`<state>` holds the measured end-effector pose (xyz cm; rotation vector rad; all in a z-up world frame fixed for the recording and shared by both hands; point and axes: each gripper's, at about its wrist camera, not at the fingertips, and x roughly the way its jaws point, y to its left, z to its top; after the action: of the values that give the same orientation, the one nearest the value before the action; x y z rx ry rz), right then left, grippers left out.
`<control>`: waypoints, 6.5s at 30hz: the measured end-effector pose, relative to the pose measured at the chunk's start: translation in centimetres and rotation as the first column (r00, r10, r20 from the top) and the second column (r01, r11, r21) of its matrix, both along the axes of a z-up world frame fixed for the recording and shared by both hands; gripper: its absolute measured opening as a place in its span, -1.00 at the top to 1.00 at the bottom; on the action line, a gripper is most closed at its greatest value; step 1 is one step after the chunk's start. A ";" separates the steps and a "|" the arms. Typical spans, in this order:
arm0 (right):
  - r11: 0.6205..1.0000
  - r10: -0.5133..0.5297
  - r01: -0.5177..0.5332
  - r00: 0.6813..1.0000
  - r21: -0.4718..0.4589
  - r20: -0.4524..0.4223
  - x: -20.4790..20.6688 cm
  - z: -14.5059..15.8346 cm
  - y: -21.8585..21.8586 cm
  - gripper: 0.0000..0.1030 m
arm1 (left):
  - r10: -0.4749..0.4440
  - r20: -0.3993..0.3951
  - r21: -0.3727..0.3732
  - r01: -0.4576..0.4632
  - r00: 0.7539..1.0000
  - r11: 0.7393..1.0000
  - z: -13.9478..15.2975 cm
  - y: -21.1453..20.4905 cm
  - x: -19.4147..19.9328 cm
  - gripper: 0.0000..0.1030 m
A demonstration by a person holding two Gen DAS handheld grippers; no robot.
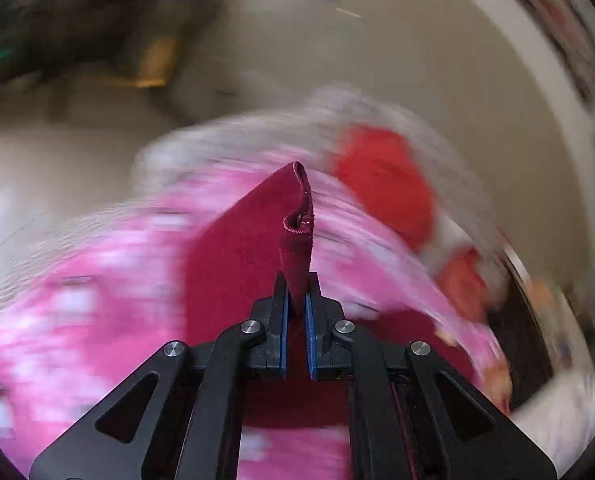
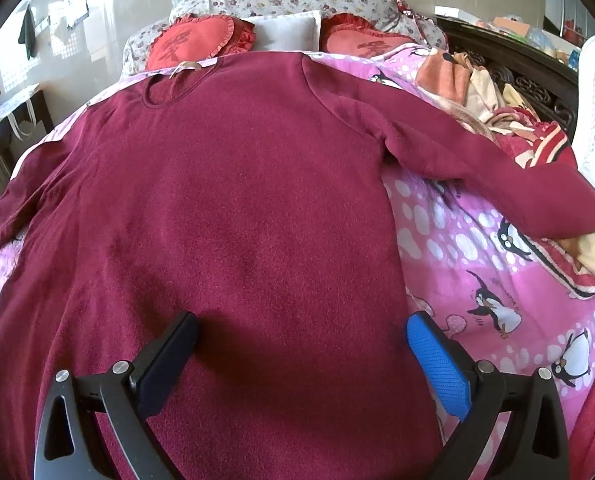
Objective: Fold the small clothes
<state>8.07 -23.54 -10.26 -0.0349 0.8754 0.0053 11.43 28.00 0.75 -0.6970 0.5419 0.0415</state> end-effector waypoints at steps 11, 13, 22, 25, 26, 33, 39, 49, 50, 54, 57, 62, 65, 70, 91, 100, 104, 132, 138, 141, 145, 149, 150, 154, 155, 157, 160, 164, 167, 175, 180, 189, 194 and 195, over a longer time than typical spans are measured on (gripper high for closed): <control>1.000 0.003 -0.003 1.000 0.030 0.008 -0.1 0.1 -0.3 -1.00 | -0.454 -0.009 0.026 0.454 0.891 0.890 -0.2 -23.5 8.5 0.89; 0.999 0.004 -0.004 1.000 0.038 0.010 -0.1 0.1 -0.4 -1.00 | -0.493 -0.031 0.031 0.493 0.870 0.869 -1.1 -25.9 9.3 0.89; 0.964 -0.086 0.090 0.996 0.249 -0.027 0.6 4.2 -4.4 -0.94 | -0.593 -0.207 0.105 0.620 0.778 0.777 -7.0 -31.1 8.3 0.87; 0.950 -0.015 -0.012 0.996 0.311 0.084 1.2 8.1 -4.3 -0.94 | -0.614 -0.227 0.064 0.640 0.756 0.765 -8.3 -31.1 7.3 0.54; 0.945 0.022 -0.056 0.994 0.323 0.107 1.7 9.0 -3.8 -0.94 | -0.617 -0.218 0.053 0.640 0.756 0.766 -8.5 -30.9 6.7 0.34; 0.813 0.226 -0.175 0.974 0.556 -0.023 8.8 5.2 -1.4 -0.54 | -0.578 -0.247 0.111 0.615 0.778 0.781 -10.1 -28.0 2.4 0.13; 0.849 0.203 -0.181 0.979 0.496 0.009 11.2 2.3 -0.9 -0.30 | -0.553 -0.193 0.174 0.583 0.811 0.794 -12.5 -26.3 -1.2 0.12; 0.845 0.282 -0.272 0.958 0.461 0.048 12.9 2.5 1.2 0.82 | -0.543 -0.205 0.177 0.576 0.815 0.798 -12.9 -26.4 -0.7 0.13; 0.857 0.266 -0.260 0.963 0.445 0.051 12.7 3.0 0.9 0.85 | -0.542 -0.205 0.177 0.575 0.815 0.798 -12.9 -26.4 -0.7 0.13; 0.910 0.172 -0.213 0.975 0.355 0.143 11.6 6.1 -2.3 0.86 | -0.540 -0.208 0.183 0.574 0.816 0.798 -12.9 -26.4 -0.8 0.12; 0.922 0.100 -0.146 0.985 0.358 0.143 11.5 6.7 -5.8 0.86 | -0.538 -0.212 0.189 0.575 0.816 0.796 -12.9 -26.5 -0.7 0.13; 0.903 0.116 -0.127 0.992 0.411 0.052 11.7 4.7 -7.6 0.83 | -0.534 -0.221 0.204 0.574 0.816 0.793 -12.7 -26.9 -0.4 0.13; 0.934 0.072 -0.080 0.997 0.349 0.034 11.4 4.9 -7.8 0.73 | -0.471 -0.226 0.267 0.520 0.852 0.811 -11.0 -26.8 -0.8 0.12; 0.954 -0.066 -0.003 0.973 0.301 0.221 9.9 9.6 -10.1 0.20 | -0.339 -0.100 0.380 0.350 0.936 0.856 -5.0 -24.0 2.1 0.12; 0.985 0.169 -0.165 0.981 -0.044 0.098 12.8 1.2 0.0 0.26 | -0.057 -0.329 0.442 0.207 0.943 0.873 -13.2 -19.9 12.8 -0.44; 0.986 0.165 -0.163 0.982 -0.036 0.096 12.2 2.5 0.0 0.26 | -0.118 -0.198 0.537 0.209 0.973 0.817 -8.5 -23.2 5.8 -0.44; 0.995 0.102 -0.102 0.979 -0.009 0.177 9.1 7.4 -2.3 0.24 | -0.261 -0.235 0.577 0.350 0.937 0.738 -11.0 -26.7 3.9 -0.44; 0.675 -0.436 0.476 0.874 0.564 -0.216 1.6 6.9 -40.2 0.69 | -0.272 -0.289 0.497 0.386 0.918 0.777 -12.4 -25.8 4.9 -0.47; 0.808 -0.388 0.308 0.920 0.502 0.060 1.8 14.0 -36.3 0.88 | -0.273 -0.288 0.493 0.386 0.918 0.780 -12.4 -25.9 4.9 -0.47; 0.848 -0.306 0.186 0.936 0.497 0.172 2.4 16.7 -32.3 0.88 | -0.277 -0.282 0.483 0.386 0.919 0.786 -12.3 -25.6 4.8 -0.47; 0.876 -0.139 -0.015 0.949 0.483 0.282 3.9 18.8 -23.9 0.88 | -0.281 -0.270 0.469 0.381 0.921 0.797 -12.1 -25.2 4.7 -0.47; 0.853 0.071 -0.226 0.943 0.470 0.324 6.4 18.8 -12.0 0.88 | -0.289 -0.248 0.439 0.373 0.925 0.817 -11.9 -24.5 4.2 -0.47; 0.843 0.124 -0.268 0.940 0.467 0.317 7.0 18.3 -8.9 0.88 | -0.296 -0.239 0.422 0.374 0.925 0.826 -11.8 -24.2 4.0 -0.47; 0.805 0.311 -0.412 0.906 0.428 0.288 8.4 15.5 1.9 0.89 | -0.320 -0.217 0.331 0.378 0.922 0.865 -11.9 -22.8 3.1 -0.47; 0.795 0.356 -0.444 0.893 0.414 0.274 8.7 14.4 4.7 0.89 | -0.327 -0.215 0.298 0.381 0.920 0.875 -12.0 -22.3 2.8 -0.47; 0.789 0.425 -0.484 0.875 0.378 0.233 9.1 12.1 9.0 0.88 | -0.339 -0.200 0.243 0.381 0.919 0.892 -12.2 -21.6 2.1 -0.47; 0.810 0.466 -0.476 0.877 0.342 0.118 10.2 7.3 12.5 0.88 | -0.346 -0.189 0.218 0.383 0.919 0.898 -12.1 -21.3 1.5 -0.47; 0.842 0.471 -0.427 0.880 0.331 -0.063 11.6 2.1 14.0 0.72 | -0.344 -0.207 0.246 0.389 0.916 0.888 -12.0 -22.0 1.4 -0.49; 0.806 0.498 -0.454 0.867 0.380 -0.021 10.5 2.5 12.5 0.45 | -0.348 -0.206 0.250 0.393 0.915 0.885 -12.0 -22.2 1.2 -0.51; 0.918 0.371 -0.380 0.924 0.116 0.090 4.4 3.8 4.0 0.12 | -0.408 -0.102 0.254 0.420 0.907 0.871 -9.4 -23.4 0.3 -0.51; 0.974 0.221 -0.225 0.970 0.037 0.099 3.5 1.7 0.8 0.12 | -0.465 -0.173 0.243 0.496 0.868 0.834 -9.8 -25.3 4.3 -0.51; 0.977 0.212 -0.204 0.968 -0.068 0.132 3.0 1.7 2.1 0.12 | -0.589 -0.131 -0.145 0.573 0.797 0.807 -11.5 -23.5 8.4 -0.52; 0.986 0.169 -0.168 0.979 -0.018 0.118 3.6 1.5 1.3 0.12 | -0.552 -0.193 -0.066 0.550 0.812 0.833 -10.9 -24.5 9.8 -0.47; 0.988 0.154 -0.155 0.982 -0.004 0.111 3.7 1.4 1.0 0.12 | -0.531 -0.209 -0.040 0.536 0.821 0.844 -10.8 -24.7 9.8 -0.40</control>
<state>11.81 -22.52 -8.85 -0.0984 0.7600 0.1494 21.25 3.31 -10.04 -0.5008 0.9306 -0.4114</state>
